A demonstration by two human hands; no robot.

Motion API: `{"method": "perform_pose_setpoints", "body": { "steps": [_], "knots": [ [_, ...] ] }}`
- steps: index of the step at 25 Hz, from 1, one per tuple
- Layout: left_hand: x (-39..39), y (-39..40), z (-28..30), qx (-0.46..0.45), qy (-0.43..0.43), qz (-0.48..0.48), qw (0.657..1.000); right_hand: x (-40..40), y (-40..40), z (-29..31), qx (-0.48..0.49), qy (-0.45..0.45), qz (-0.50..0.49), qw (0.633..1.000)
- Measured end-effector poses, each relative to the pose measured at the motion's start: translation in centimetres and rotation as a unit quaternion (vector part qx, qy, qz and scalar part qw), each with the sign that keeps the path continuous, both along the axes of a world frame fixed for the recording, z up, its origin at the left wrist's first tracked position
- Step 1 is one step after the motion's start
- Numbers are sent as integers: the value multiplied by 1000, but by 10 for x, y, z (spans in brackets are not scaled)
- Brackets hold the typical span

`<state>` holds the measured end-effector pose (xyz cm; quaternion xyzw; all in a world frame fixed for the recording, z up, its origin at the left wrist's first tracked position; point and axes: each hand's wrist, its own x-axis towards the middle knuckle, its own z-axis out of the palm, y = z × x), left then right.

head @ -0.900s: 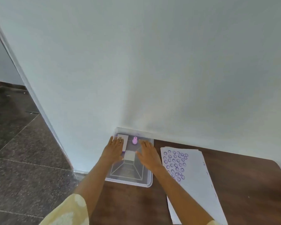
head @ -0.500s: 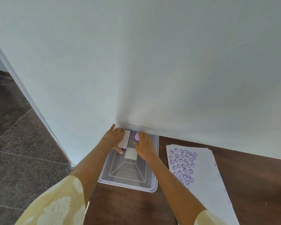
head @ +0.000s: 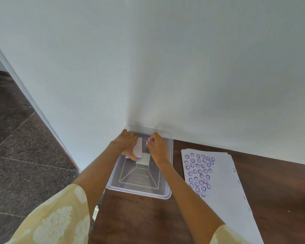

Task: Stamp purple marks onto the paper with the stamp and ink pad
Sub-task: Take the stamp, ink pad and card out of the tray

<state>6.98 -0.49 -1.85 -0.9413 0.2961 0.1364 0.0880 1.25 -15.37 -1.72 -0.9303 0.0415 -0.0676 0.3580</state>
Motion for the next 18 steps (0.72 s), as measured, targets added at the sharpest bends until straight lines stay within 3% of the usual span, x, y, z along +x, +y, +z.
{"method": "perform_pose_setpoints", "body": {
  "steps": [5, 11, 18],
  "knots": [
    [-45, -17, 5, -101, -3, 15, 995, -55, -37, 19, -6, -55, 12, 998],
    [-141, -82, 20, -173, -37, -29, 984, -161, -110, 28, 2, -53, -66, 996],
    [-259, -165, 9, -126, 0, -145, 981, -286, -185, 10, -6, 37, -122, 992]
  ]
}}
